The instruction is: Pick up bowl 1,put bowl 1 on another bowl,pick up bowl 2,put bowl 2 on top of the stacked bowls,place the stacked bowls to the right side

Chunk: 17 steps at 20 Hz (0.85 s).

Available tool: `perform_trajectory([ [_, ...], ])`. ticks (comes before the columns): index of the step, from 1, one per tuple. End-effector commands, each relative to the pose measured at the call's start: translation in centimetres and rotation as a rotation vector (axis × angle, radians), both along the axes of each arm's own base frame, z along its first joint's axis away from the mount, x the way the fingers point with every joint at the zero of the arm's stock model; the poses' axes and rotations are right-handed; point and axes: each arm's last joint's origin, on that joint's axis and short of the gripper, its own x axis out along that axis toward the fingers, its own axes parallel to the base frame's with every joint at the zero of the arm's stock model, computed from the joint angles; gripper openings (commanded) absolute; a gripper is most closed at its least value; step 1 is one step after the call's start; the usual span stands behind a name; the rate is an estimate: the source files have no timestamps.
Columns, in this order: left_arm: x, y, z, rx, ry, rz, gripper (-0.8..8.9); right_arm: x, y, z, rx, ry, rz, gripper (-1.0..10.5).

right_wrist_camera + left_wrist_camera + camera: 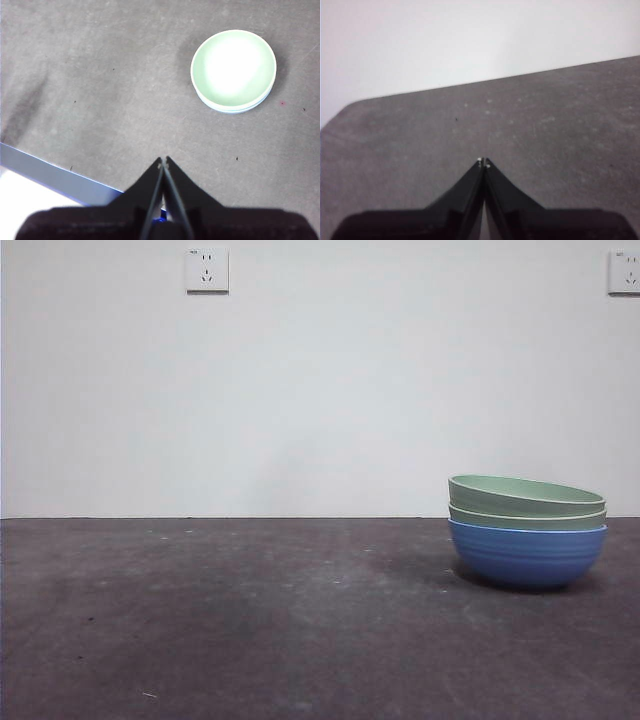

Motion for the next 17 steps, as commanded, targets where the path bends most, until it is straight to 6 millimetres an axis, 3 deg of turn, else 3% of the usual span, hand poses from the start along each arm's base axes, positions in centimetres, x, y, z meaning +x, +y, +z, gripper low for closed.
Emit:
perform_trajectory([
  [1,0.03,0.04,-0.88,-0.027,0.054,0.008,-0.04,-0.09,-0.01,-0.3,-0.001,0.029,-0.004,0.0],
  [17,-0.04,0.03,-1.32,-0.032,0.1,0.008,-0.03,-0.09,-0.01,-0.3,-0.001,0.029,-0.004,0.0],
])
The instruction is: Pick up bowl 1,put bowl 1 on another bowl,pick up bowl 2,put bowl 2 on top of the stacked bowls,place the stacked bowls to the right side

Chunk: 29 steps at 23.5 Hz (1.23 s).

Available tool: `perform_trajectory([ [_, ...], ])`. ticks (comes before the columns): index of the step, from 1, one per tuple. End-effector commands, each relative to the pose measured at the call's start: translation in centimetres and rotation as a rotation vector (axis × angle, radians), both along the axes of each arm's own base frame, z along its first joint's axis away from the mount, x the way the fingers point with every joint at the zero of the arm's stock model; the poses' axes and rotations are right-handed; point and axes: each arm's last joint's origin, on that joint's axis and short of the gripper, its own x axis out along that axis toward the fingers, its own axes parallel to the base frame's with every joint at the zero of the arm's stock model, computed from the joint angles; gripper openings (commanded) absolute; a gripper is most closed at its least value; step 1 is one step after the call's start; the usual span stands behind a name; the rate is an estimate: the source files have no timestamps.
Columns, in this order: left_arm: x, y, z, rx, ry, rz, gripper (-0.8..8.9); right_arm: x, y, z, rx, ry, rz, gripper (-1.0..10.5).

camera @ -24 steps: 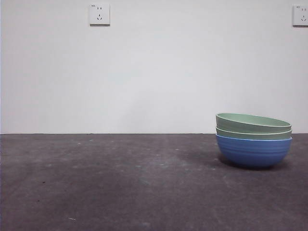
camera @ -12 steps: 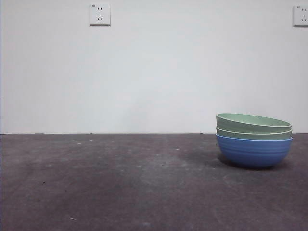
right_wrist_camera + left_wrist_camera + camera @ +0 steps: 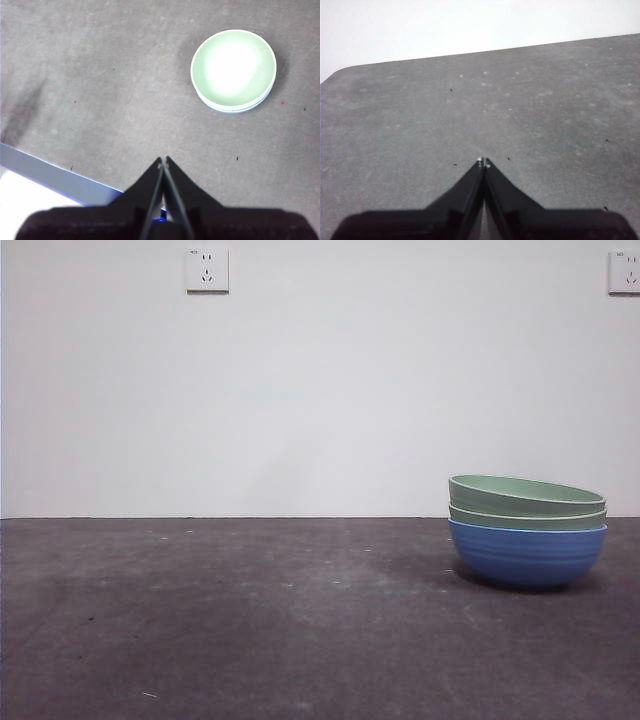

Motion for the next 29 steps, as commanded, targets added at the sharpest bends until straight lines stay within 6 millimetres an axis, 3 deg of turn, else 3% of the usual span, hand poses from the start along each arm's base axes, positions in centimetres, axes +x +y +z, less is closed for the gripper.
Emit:
perform_trajectory([
  [1,0.1,0.0,-0.5,-0.006,0.01,0.005,-0.03,-0.1,0.0,-0.3,-0.003,0.028,-0.003,0.0],
  [6,0.1,0.0,-0.5,-0.006,0.01,0.005,-0.03,-0.2,-0.2,-0.2,-0.034,-0.013,0.012,0.0],
  [8,0.1,0.0,-0.5,-0.006,0.01,0.005,-0.03,-0.9,-1.0,0.6,-0.081,-0.15,-0.042,0.0],
  [11,0.1,0.0,-0.5,-0.006,0.01,0.005,-0.03,-2.5,-1.8,1.3,0.0,-0.409,-0.083,0.0],
  [13,0.1,0.0,-0.5,-0.006,0.01,0.005,-0.03,-3.2,-2.2,-0.8,0.012,-0.505,-0.121,0.0],
  [17,0.1,0.0,-0.5,-0.006,0.01,0.005,-0.03,-2.6,-2.5,-8.4,0.054,-0.665,-0.18,0.0],
  [20,0.1,0.0,-0.5,-0.006,0.01,0.005,-0.03,-2.3,-2.5,-12.4,0.078,-0.728,-0.188,0.0],
  [29,0.1,0.0,-0.5,-0.006,0.01,0.005,-0.03,-2.1,-2.9,-21.5,0.056,-0.746,-0.341,0.0],
])
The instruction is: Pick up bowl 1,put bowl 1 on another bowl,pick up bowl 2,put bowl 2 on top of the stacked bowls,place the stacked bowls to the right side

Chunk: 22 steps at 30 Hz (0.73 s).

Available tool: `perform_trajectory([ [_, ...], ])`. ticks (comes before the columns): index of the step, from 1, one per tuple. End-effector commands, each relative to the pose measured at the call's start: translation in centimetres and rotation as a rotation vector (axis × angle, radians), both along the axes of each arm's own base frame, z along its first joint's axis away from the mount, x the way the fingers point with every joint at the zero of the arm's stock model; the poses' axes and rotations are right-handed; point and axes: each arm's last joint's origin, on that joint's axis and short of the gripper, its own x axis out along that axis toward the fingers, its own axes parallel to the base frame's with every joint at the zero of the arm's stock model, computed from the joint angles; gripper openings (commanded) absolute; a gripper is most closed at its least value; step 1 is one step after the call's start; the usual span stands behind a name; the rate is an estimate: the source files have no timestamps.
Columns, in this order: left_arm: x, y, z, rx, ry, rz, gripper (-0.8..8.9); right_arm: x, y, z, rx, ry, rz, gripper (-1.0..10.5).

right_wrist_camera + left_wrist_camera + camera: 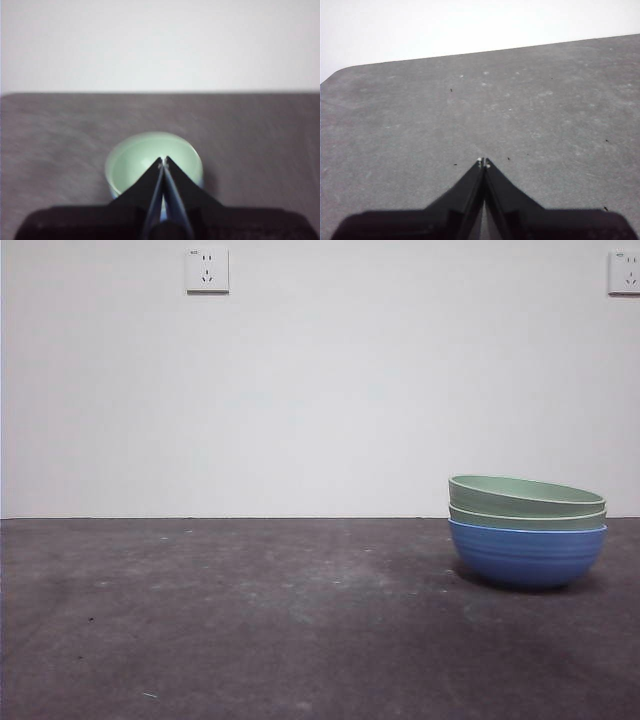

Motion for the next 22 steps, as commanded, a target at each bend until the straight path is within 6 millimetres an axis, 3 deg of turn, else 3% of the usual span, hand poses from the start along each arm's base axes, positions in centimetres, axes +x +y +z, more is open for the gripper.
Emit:
perform_trajectory([
  [1,0.1,0.0,-0.5,-0.006,0.01,0.005,-0.03,0.1,-0.2,-2.1,0.031,0.018,-0.058,0.0],
  [11,0.1,0.0,-0.5,-0.006,0.01,0.005,-0.03,0.3,-0.3,-6.8,0.079,0.086,-0.108,0.0],
  [22,0.1,0.0,-0.5,-0.006,0.009,0.005,-0.03,0.4,-0.2,-7.6,0.088,0.111,-0.109,0.0],
])
